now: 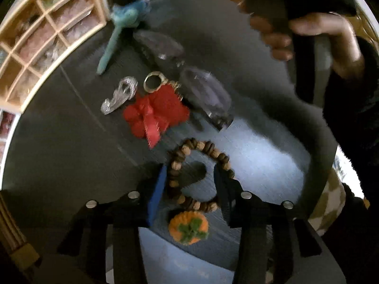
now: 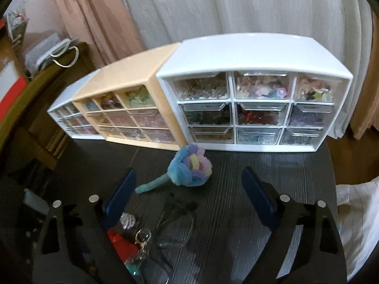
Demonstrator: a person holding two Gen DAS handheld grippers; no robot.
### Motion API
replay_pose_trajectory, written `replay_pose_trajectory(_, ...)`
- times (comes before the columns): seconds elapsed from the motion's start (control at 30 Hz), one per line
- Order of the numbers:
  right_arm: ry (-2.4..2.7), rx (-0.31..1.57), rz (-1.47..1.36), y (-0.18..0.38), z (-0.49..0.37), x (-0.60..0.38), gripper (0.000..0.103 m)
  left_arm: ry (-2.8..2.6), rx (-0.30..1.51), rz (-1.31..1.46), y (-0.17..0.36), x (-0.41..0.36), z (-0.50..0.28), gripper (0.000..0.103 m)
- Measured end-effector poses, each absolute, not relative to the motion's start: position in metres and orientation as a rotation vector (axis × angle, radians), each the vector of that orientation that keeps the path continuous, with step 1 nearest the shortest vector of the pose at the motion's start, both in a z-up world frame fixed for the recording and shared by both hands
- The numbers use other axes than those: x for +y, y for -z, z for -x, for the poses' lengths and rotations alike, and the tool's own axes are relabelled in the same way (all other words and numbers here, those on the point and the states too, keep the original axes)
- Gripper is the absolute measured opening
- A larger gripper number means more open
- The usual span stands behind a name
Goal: Organize jewelry
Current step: 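Close the left tool on the bead bracelet while the right tool reaches the blue flower pen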
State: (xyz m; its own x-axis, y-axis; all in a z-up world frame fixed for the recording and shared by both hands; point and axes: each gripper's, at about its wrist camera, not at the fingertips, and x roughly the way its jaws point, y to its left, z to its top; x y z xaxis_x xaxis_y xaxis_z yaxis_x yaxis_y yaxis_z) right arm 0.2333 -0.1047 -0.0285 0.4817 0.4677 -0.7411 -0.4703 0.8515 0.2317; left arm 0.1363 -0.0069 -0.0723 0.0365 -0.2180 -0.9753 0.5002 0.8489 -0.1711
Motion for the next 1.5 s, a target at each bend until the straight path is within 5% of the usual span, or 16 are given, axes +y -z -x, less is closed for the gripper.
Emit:
replay_pose_trajectory(0.1,-0.544,0.912,0.01,0.034,-0.235,-0.1,0.082,0.542,1.435,-0.243,0.074,-0.007,-0.14,0.021)
replay_pose_trajectory(0.23,-0.532,0.914,0.002,0.038,-0.236,-0.099,0.082,0.536,1.421,-0.265,0.074,-0.01,-0.139,0.012)
replay_pose_trajectory(0.63,-0.485,0.973,0.033,0.054,-0.244,-0.087,0.076,0.476,1.383,-0.213,0.071,-0.017,-0.116,0.012)
replay_pose_trajectory(0.87,-0.489,0.971,-0.002,0.055,-0.246,-0.081,0.045,0.444,1.391,-0.155,0.071,0.006,-0.123,0.012)
replay_pose_trajectory(0.97,-0.505,0.943,0.045,0.051,-0.24,-0.073,0.041,0.423,1.38,-0.172,0.07,0.005,-0.119,0.012)
replay_pose_trajectory(1.5,-0.544,0.864,-0.002,0.022,-0.204,-0.078,0.04,0.276,1.244,-0.03,0.013,0.014,-0.076,0.012)
